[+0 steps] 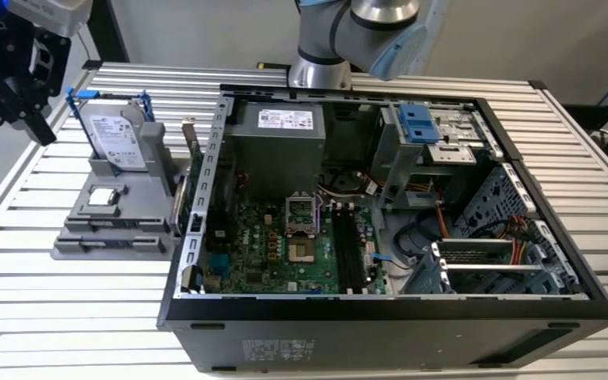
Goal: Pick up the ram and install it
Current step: 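Pick up the ram and move it above insertion slot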
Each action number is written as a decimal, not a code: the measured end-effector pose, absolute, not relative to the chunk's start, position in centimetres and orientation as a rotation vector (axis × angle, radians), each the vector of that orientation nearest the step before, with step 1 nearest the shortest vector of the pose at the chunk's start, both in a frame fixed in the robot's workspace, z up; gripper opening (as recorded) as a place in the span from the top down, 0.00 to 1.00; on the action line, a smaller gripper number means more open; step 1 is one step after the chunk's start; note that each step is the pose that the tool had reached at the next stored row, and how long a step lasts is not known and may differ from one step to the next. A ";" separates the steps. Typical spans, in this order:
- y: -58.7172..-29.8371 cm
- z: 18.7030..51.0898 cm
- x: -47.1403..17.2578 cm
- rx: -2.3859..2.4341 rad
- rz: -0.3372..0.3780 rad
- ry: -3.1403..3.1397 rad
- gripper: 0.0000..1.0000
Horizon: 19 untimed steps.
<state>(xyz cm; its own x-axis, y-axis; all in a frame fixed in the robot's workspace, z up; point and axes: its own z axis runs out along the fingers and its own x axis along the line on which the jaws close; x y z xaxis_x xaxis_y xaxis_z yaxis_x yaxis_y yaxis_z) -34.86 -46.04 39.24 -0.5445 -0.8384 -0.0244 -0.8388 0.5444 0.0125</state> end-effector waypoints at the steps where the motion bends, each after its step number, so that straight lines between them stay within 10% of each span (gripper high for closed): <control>1: -46.0 39.2 -34.9 -1.501 0.035 2.742 1.00; 19: -46.0 39.2 -34.9 -1.798 0.038 2.560 1.00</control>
<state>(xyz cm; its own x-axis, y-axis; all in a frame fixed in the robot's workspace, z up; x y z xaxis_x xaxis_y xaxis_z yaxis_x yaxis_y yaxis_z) -34.86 -46.04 39.25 -0.3392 -0.9404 -0.0243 -0.9407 0.3390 0.0125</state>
